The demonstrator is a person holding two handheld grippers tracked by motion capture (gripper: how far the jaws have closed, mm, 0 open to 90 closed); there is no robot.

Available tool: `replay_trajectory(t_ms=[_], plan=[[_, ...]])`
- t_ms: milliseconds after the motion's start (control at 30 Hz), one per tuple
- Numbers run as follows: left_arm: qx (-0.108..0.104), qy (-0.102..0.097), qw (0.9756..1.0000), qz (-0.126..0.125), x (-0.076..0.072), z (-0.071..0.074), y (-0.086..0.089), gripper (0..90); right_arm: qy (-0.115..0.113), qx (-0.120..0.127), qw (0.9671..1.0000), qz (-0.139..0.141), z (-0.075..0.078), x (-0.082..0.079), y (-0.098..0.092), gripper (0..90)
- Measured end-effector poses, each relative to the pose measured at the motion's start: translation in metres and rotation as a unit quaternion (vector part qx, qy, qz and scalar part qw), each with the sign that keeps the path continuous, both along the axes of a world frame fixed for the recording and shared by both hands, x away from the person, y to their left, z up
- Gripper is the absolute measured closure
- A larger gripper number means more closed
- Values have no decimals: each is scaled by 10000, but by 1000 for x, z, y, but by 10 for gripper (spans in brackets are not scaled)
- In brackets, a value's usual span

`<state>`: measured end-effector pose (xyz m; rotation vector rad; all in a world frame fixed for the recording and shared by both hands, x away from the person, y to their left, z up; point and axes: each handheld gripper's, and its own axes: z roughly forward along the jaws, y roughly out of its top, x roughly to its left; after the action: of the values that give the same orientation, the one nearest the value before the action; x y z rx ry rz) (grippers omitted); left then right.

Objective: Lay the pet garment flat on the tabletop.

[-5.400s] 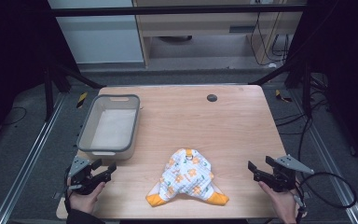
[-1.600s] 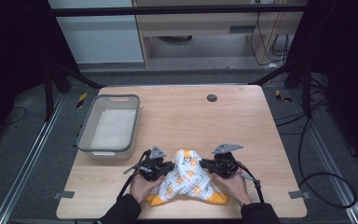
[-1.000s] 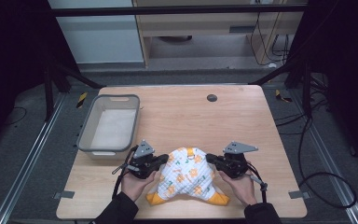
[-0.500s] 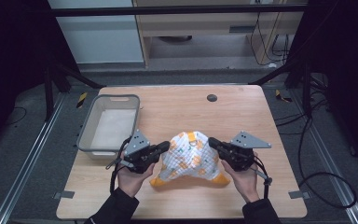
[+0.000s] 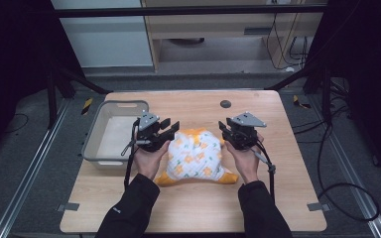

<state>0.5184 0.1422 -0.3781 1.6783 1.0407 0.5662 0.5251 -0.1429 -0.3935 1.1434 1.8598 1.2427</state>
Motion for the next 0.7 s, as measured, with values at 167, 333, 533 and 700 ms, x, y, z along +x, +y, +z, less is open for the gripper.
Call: replay_trajectory(t_ms=[167, 333, 533, 700], plan=[[45, 74, 9999, -51, -9, -4, 17, 471, 28, -78, 9997, 213, -2, -12, -13, 582], [164, 130, 9996, -189, -27, -3, 30, 421, -1, -25, 9986, 531, 6, -35, -27, 499], [507, 240, 9976, -414, -57, -17, 43, 398, 99, 98, 9971, 747, 4, -63, -44, 454], [904, 422, 9938, -494, -78, -43, 53, 387, 243, 91, 9953, 928, -11, -81, -53, 439]])
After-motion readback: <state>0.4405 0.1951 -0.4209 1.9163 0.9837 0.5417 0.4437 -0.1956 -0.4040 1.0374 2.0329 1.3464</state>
